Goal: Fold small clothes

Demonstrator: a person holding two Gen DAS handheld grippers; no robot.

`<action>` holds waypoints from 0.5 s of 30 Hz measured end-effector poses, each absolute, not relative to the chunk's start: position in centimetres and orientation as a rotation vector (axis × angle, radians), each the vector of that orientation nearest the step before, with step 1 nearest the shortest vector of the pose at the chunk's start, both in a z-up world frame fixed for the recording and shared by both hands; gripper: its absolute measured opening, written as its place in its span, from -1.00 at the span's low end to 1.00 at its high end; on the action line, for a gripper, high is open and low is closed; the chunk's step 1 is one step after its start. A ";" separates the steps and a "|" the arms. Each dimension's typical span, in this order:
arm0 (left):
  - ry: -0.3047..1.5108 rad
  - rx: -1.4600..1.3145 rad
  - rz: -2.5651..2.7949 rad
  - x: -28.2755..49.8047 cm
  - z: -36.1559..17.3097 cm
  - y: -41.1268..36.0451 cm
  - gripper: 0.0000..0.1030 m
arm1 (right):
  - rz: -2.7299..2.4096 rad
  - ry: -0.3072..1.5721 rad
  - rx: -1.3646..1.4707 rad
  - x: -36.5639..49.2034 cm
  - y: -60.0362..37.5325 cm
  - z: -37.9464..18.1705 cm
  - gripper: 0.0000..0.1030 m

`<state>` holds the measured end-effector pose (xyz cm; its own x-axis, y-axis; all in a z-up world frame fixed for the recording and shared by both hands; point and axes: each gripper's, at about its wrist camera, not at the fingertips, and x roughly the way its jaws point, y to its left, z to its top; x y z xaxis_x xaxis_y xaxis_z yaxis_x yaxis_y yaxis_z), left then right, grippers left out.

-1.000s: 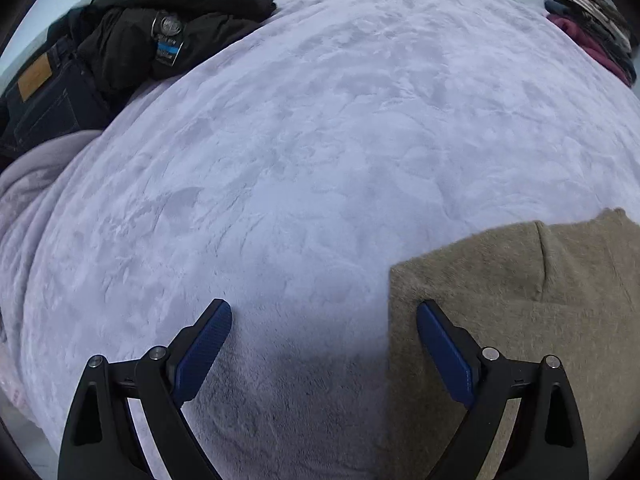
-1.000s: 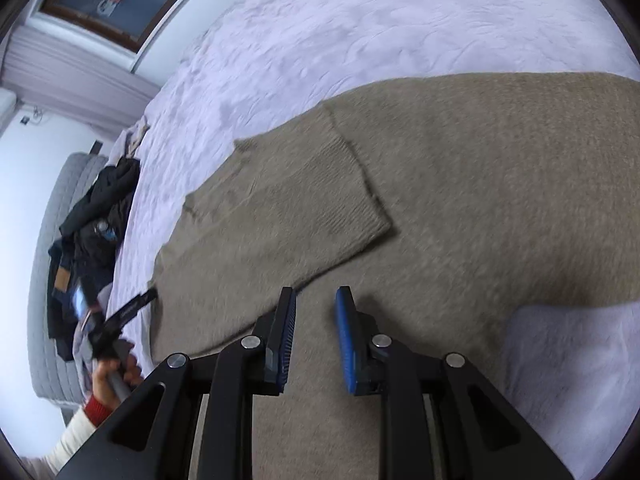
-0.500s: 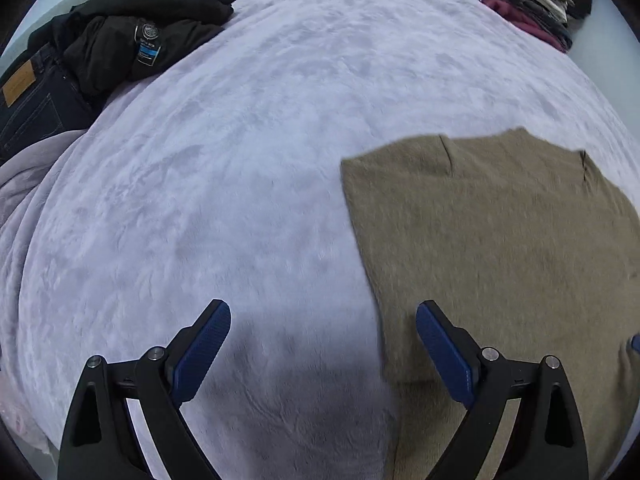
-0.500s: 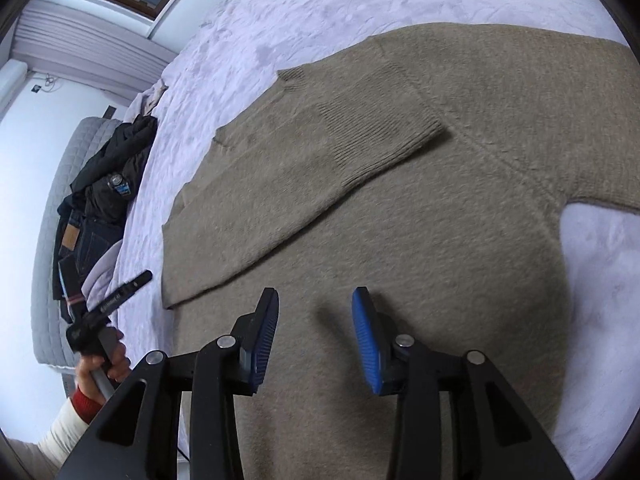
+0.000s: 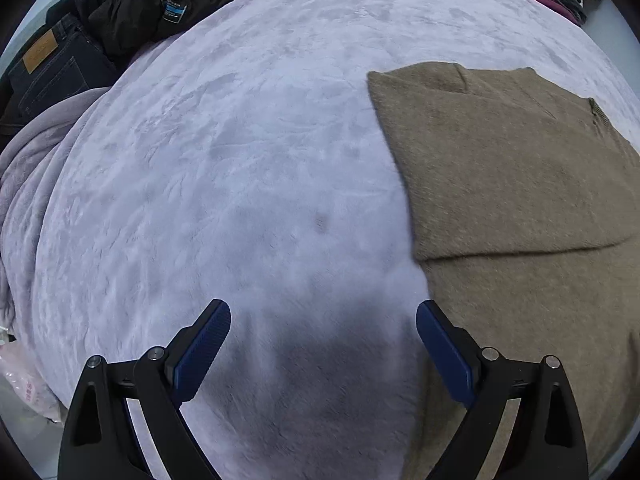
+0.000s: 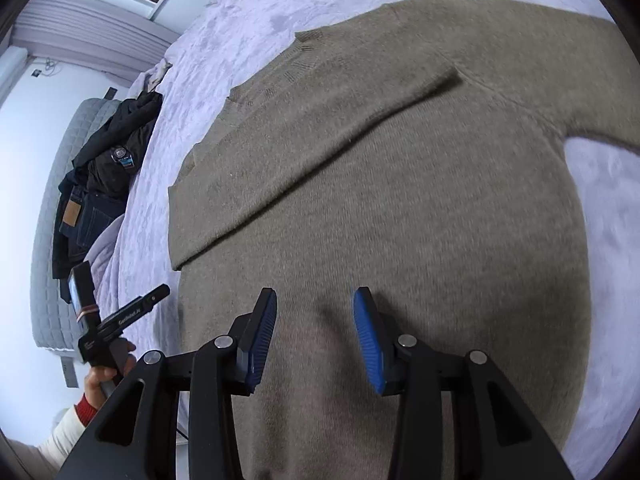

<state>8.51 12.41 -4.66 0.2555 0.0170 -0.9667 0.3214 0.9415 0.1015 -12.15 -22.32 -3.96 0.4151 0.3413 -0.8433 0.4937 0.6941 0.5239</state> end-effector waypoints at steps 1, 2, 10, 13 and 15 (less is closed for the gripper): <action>1.309 0.309 -0.226 8.1 -4.4 11.8 0.84 | -0.118 1.180 0.858 -12.3 -22.3 -3.8 -0.14; 1.319 0.311 -0.246 7.3 -4.1 11.0 0.84 | -0.123 1.181 0.865 -12.6 -22.2 -3.6 -0.14; 1.383 0.352 -0.439 0.9 -1.5 4.1 0.84 | -0.154 1.181 0.874 -15.4 -21.9 -0.9 -0.03; 1.399 0.377 -0.496 -1.8 -0.8 1.4 0.84 | -0.183 1.175 0.898 -16.9 -22.6 -0.3 -0.02; 1.401 0.415 -0.534 -3.6 -0.5 -0.4 0.84 | -0.209 1.167 0.912 -18.0 -23.4 0.0 -0.02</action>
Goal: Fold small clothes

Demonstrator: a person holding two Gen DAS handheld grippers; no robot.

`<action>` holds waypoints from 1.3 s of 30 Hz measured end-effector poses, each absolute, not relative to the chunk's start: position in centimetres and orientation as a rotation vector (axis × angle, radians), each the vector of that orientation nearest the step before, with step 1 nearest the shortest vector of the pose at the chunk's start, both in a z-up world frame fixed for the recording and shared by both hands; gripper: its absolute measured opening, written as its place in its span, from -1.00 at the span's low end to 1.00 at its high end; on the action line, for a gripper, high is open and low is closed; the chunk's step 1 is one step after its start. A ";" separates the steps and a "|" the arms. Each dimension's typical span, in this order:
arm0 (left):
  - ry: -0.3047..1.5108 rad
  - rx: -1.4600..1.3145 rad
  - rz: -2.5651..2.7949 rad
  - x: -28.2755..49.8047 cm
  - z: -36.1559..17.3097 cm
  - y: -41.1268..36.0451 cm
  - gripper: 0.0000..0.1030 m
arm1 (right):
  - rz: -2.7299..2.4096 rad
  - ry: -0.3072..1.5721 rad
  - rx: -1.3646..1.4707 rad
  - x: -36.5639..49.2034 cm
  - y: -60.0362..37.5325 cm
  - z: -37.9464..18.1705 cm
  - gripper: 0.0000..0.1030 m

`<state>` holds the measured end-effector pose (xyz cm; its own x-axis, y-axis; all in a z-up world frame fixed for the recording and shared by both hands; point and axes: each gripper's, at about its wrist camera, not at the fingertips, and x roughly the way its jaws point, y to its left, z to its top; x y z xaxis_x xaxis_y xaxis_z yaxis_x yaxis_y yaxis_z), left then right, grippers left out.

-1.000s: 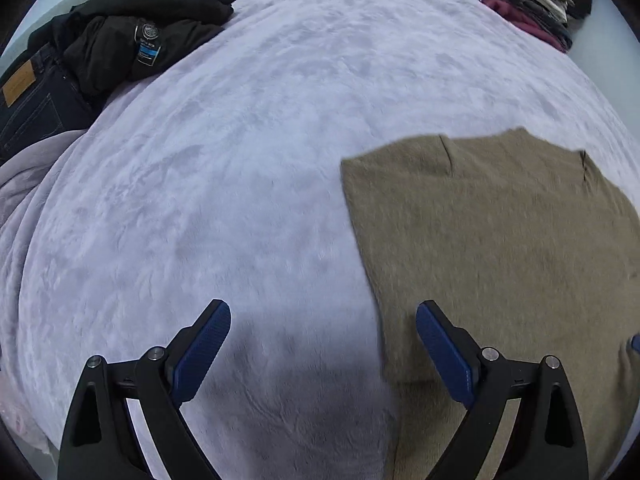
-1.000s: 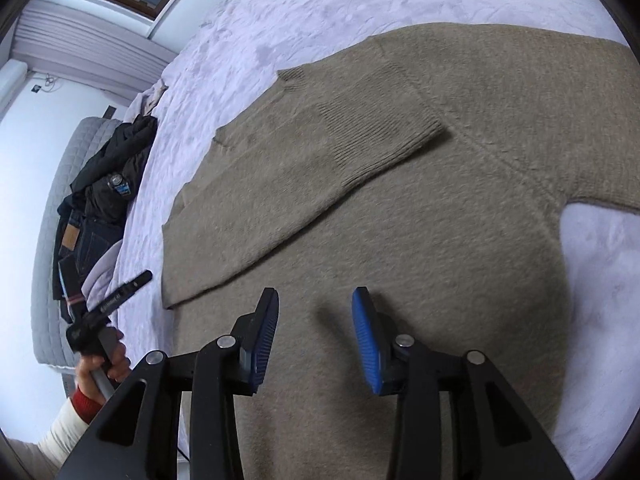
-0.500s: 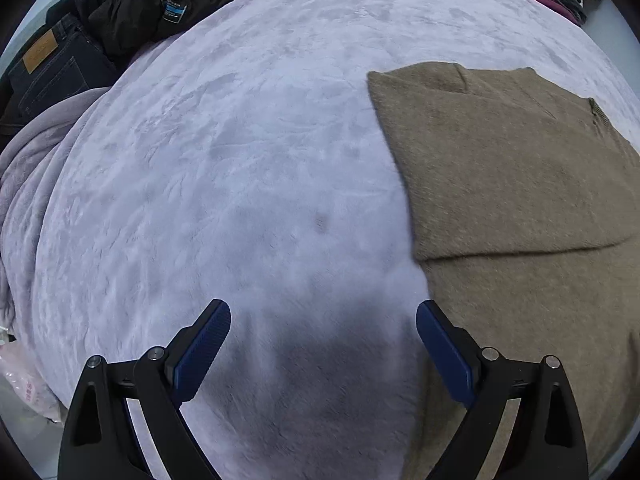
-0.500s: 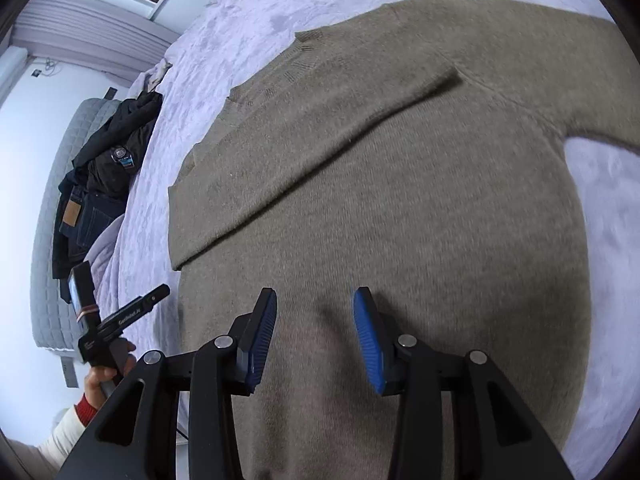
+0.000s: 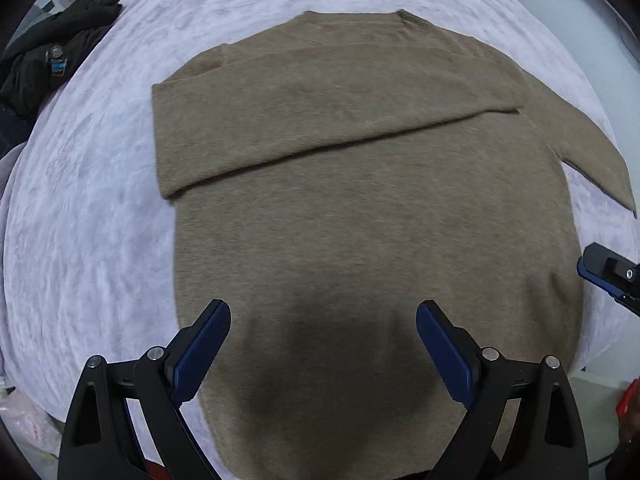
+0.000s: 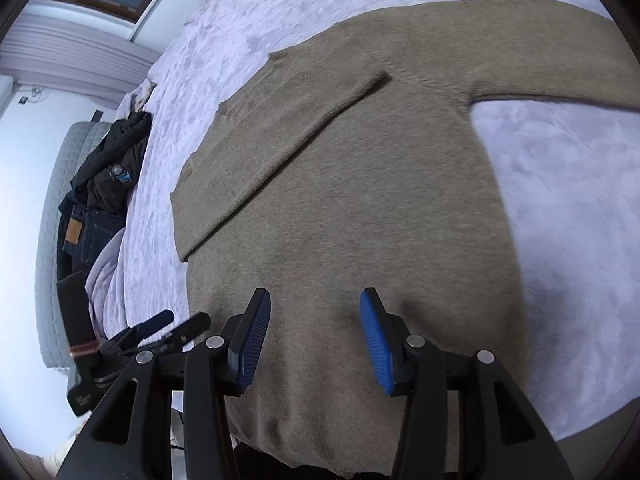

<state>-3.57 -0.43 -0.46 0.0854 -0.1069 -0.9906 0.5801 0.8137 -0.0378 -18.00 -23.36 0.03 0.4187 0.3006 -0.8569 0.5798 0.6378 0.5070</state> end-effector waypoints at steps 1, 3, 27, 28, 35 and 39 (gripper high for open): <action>1.402 0.430 -0.552 -4.3 -0.3 -1.2 0.84 | -0.218 1.164 0.919 -18.4 -23.7 0.2 -0.02; 1.409 0.455 -0.584 -5.5 -0.2 -2.9 0.84 | -0.238 1.150 0.932 -19.3 -24.6 0.5 -0.02; 1.408 0.603 -0.697 -10.5 -4.9 -16.5 0.84 | -0.472 0.941 1.098 -29.6 -38.6 -3.4 -0.01; 1.404 0.597 -0.695 -10.6 -4.9 -16.8 0.84 | -0.475 0.932 1.102 -29.9 -39.2 -3.4 -0.01; 1.335 0.548 -0.732 -8.3 -3.2 -20.6 0.84 | -0.558 0.780 1.125 -31.7 -45.1 -2.9 -0.01; 1.302 0.508 -0.740 -6.6 -2.8 -23.8 0.84 | -0.609 0.655 1.215 -33.3 -48.6 -3.0 -0.01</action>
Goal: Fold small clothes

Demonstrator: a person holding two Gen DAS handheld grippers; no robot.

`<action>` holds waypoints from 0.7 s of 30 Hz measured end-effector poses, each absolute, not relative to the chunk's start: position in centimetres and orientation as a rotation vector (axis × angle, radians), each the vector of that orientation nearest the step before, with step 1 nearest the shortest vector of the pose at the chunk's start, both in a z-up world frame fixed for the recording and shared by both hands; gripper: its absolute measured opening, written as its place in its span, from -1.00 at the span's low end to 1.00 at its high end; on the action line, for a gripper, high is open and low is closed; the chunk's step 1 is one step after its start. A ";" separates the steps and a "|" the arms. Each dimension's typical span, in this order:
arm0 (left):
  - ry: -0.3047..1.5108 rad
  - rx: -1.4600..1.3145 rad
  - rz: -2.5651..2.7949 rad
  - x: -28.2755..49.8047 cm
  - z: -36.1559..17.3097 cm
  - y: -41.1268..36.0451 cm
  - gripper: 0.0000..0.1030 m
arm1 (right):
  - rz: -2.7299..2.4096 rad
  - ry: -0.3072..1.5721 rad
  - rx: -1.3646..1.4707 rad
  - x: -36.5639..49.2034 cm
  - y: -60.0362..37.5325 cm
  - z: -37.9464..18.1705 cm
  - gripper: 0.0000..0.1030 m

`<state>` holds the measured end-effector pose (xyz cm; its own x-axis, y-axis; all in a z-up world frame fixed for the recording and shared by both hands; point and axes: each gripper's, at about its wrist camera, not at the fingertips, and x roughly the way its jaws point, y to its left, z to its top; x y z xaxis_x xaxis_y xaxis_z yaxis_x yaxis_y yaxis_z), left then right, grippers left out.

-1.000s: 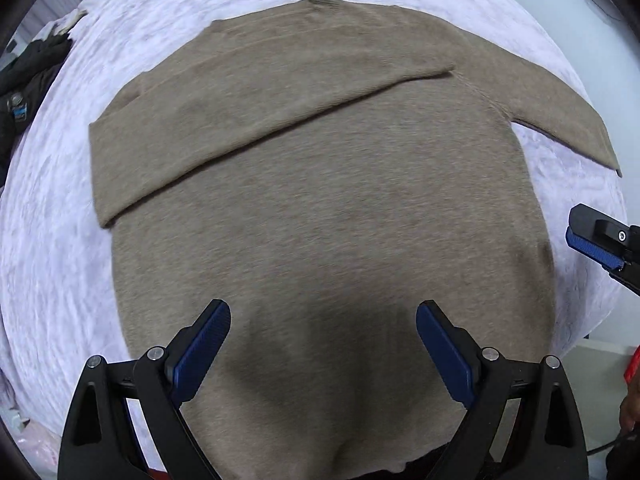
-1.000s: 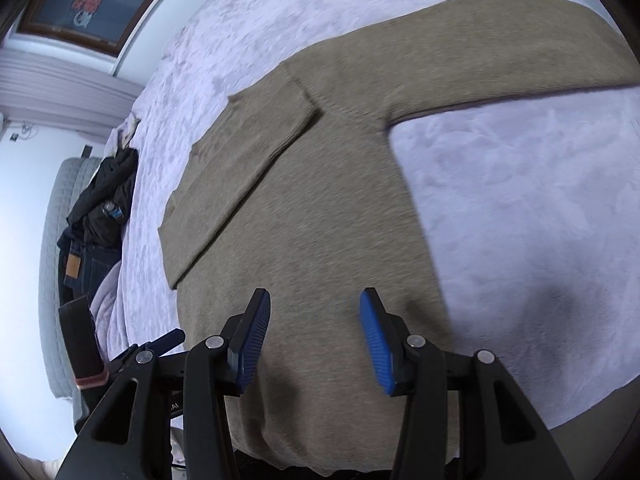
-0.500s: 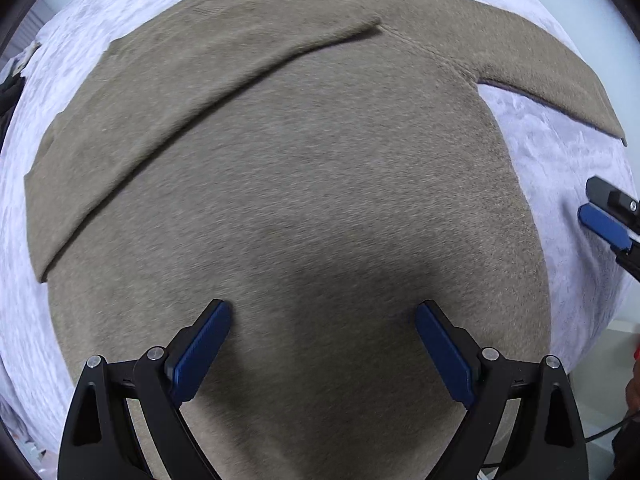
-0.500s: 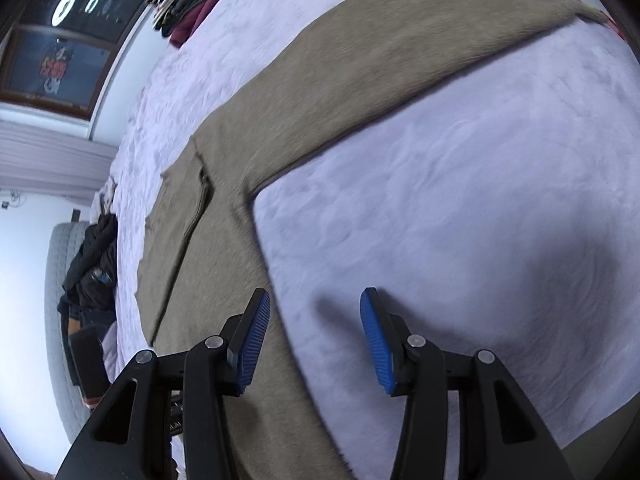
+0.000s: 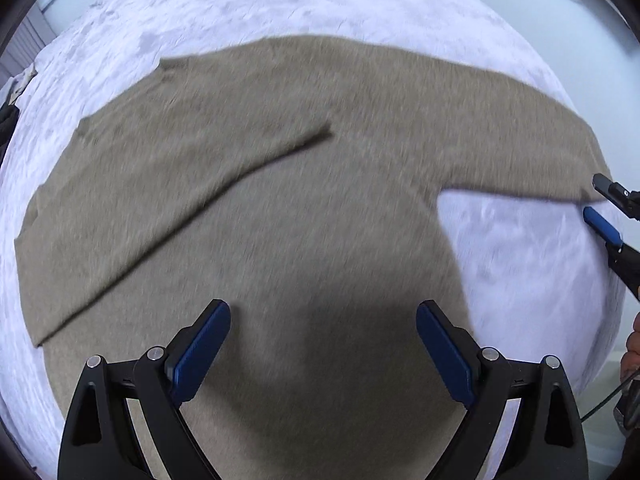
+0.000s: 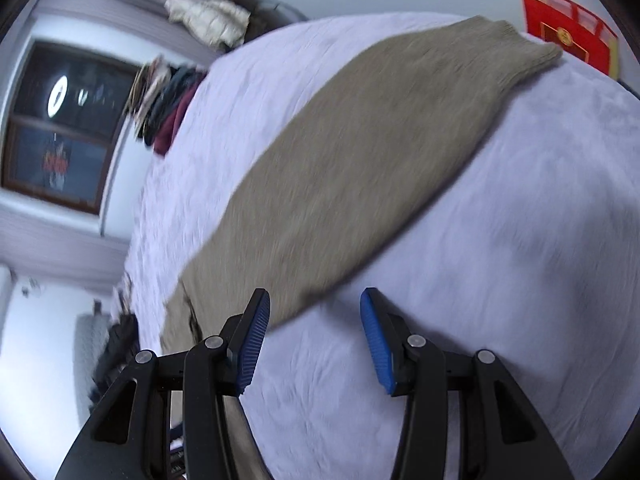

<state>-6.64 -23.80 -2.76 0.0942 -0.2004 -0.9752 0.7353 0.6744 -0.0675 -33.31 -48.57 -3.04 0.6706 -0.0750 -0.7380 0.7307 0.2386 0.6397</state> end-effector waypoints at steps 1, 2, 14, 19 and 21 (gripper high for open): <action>1.288 0.502 -0.741 -6.1 -2.7 -24.9 0.84 | -0.620 0.621 1.234 -33.6 -49.3 -3.1 -0.01; 1.277 0.496 -0.741 -5.1 -2.7 -26.2 0.84 | -0.634 0.592 1.244 -33.9 -49.8 -3.1 -0.01; 1.139 0.464 -0.681 -0.5 -5.3 -36.6 0.84 | -0.643 0.328 1.374 -35.1 -56.6 -3.1 -0.30; 1.071 0.579 -0.690 -1.4 -7.0 -38.1 0.85 | -0.518 0.301 1.397 -32.8 -56.7 -2.2 -0.83; 1.100 0.542 -0.720 -0.7 -6.5 -37.7 0.85 | -0.453 0.296 1.373 -31.0 -56.2 -1.1 -0.83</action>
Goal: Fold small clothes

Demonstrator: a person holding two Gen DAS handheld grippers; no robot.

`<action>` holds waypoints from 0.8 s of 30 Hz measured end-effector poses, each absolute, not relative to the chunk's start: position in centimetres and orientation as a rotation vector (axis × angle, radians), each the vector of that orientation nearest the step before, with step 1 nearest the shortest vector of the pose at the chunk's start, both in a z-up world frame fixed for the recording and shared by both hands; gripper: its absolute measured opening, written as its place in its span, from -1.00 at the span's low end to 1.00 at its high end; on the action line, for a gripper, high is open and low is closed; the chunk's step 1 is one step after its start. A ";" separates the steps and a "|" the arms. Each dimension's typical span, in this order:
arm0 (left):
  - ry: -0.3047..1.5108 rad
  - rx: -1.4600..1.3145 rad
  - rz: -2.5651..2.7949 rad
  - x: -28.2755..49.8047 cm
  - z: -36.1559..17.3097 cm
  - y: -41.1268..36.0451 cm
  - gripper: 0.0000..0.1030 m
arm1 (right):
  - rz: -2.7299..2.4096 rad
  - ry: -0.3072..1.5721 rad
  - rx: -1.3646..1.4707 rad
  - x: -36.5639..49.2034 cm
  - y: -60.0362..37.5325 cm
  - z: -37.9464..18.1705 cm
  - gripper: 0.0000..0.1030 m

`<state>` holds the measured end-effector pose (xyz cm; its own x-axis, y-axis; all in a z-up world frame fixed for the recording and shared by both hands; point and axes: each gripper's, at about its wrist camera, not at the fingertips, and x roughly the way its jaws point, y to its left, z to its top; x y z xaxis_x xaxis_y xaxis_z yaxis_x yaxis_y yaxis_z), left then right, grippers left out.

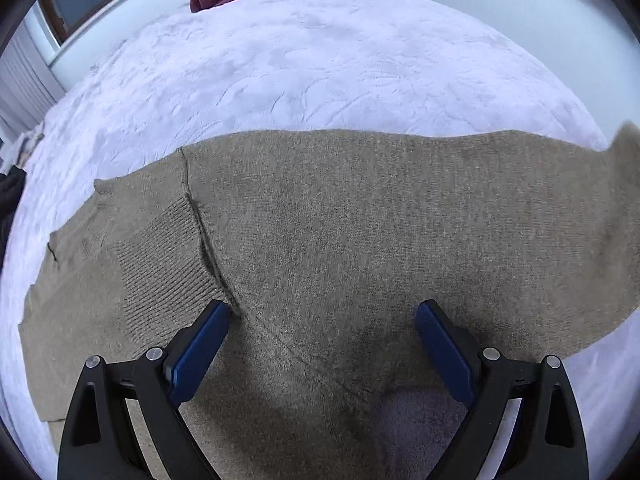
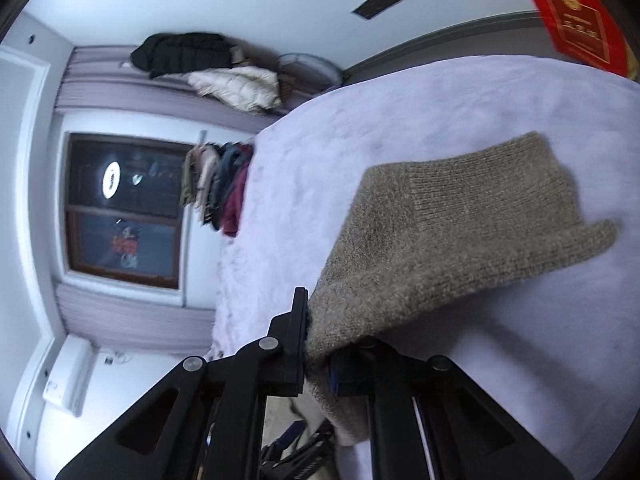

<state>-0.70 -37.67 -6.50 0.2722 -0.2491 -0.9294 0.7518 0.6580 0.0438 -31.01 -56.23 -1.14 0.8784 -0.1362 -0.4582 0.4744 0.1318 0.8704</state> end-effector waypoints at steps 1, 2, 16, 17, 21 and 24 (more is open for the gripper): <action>1.119 0.513 -0.730 -0.6 -6.0 -37.1 0.85 | -0.430 0.300 1.358 -30.2 -55.8 -0.7 -0.83; 1.134 0.487 -0.735 -0.1 -5.7 -36.3 0.85 | -0.396 0.308 1.332 -29.0 -55.4 0.0 -0.83; 1.103 0.250 -0.442 9.5 -2.9 -17.9 0.85 | 0.144 0.651 0.857 -4.0 -37.8 4.3 -0.83; 1.101 0.240 -0.407 10.0 -2.9 -15.7 0.85 | 0.181 0.685 0.820 -2.5 -35.9 3.9 -0.83; 1.138 0.206 -0.289 10.4 -4.5 -7.6 0.85 | 0.330 0.889 0.601 2.7 -26.3 0.2 -0.83; 1.182 0.195 -0.228 10.1 -5.8 -3.2 0.85 | 0.274 1.094 0.461 4.8 -21.7 -4.8 -0.80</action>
